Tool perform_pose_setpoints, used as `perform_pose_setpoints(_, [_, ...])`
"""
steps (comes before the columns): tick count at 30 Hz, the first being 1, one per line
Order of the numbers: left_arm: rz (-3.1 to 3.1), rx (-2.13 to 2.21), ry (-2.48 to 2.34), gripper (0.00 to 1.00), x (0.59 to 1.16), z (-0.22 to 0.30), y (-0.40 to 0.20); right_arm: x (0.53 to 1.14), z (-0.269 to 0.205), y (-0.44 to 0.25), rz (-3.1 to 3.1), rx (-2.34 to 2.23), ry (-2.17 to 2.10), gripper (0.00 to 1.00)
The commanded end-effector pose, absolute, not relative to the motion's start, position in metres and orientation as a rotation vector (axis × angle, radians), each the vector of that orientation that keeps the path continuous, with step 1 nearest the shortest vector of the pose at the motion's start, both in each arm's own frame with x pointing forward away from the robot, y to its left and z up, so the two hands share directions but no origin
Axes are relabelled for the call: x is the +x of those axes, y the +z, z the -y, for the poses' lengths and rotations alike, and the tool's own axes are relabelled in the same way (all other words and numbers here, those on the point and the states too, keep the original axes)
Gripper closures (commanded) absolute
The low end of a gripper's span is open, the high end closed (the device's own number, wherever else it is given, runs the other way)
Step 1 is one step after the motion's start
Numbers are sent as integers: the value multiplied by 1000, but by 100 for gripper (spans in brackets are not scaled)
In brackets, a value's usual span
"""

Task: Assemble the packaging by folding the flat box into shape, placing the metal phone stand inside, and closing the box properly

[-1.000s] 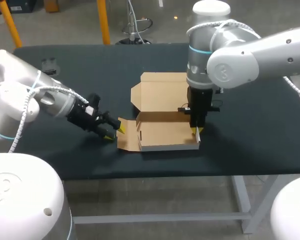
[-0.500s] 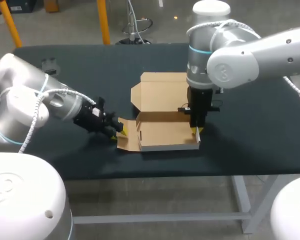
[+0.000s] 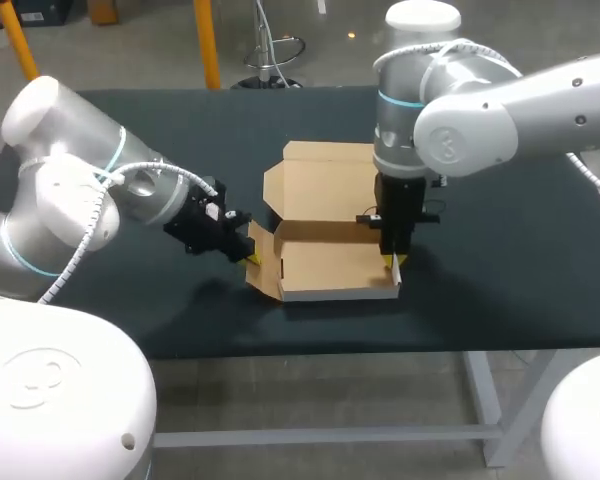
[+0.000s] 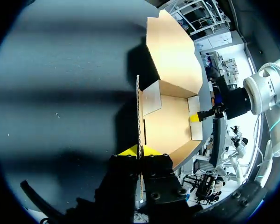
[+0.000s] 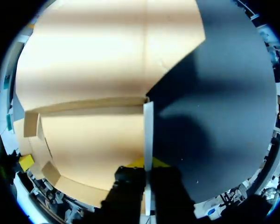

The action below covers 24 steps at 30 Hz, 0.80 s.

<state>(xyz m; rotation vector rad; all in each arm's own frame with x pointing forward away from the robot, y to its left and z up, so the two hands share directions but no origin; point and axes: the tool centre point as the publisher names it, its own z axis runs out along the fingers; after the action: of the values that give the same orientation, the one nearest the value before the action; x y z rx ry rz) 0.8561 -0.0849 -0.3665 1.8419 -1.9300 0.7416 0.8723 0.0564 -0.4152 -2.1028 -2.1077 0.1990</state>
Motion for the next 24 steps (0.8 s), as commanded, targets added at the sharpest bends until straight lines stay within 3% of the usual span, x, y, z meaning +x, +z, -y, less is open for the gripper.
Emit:
perform_pose_setpoints(1, [2053, 1973, 548, 100, 863, 96, -357, 874, -57, -415, 2107, -2098, 205, 100])
perform_pose_setpoints(12, [2144, 1957, 471, 98, 866, 115, -351, 874, -57, -415, 2107, -2098, 205, 100])
perform_pose_setpoints(14, [2150, 1930, 481, 93, 865, 116, -349, 874, -57, -415, 2107, -2098, 205, 100])
perform_pose_setpoints(19, [2150, 1882, 536, 60, 859, 111, -343, 874, -57, -415, 2107, -2098, 205, 100])
perform_pose_setpoints(21, [2127, 1859, 584, 53, 856, 103, -340, 874, -57, -415, 2107, -2098, 205, 100])
perform_pose_setpoints(24, [2085, 1839, 647, 51, 852, 91, -338, 874, -57, -415, 2107, -2098, 205, 100])
